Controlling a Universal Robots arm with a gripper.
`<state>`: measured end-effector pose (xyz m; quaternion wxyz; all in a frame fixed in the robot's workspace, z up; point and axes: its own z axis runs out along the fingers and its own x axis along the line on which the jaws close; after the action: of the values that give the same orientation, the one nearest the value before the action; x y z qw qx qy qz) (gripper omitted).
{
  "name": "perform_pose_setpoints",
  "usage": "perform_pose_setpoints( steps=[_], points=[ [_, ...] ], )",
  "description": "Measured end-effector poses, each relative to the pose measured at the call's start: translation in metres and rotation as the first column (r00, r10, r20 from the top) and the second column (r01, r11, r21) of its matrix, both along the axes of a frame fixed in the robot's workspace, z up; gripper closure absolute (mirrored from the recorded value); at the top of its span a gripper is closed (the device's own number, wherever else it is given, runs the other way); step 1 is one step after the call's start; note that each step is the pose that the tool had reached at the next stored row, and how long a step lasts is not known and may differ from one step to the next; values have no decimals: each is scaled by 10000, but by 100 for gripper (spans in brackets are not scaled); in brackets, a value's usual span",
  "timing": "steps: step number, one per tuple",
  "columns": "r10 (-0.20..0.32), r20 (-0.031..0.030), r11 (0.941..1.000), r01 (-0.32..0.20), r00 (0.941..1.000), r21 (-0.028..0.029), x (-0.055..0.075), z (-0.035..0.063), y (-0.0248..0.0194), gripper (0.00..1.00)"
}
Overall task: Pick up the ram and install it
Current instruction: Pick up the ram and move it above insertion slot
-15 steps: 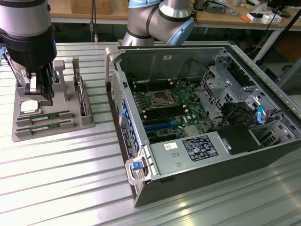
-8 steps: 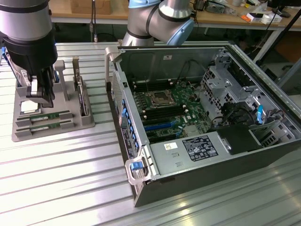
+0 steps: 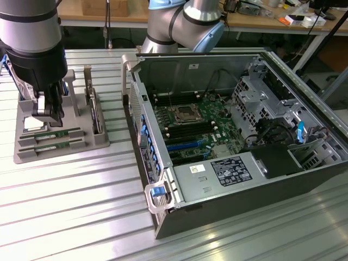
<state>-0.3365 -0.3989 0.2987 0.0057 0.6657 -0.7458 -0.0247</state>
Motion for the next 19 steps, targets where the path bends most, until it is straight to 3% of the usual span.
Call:
perform_pose_setpoints(
  steps=[19],
  points=[
    [0, 0, 10000, 0, 10000, 0, 0, -171, 0, 70]
  ],
)
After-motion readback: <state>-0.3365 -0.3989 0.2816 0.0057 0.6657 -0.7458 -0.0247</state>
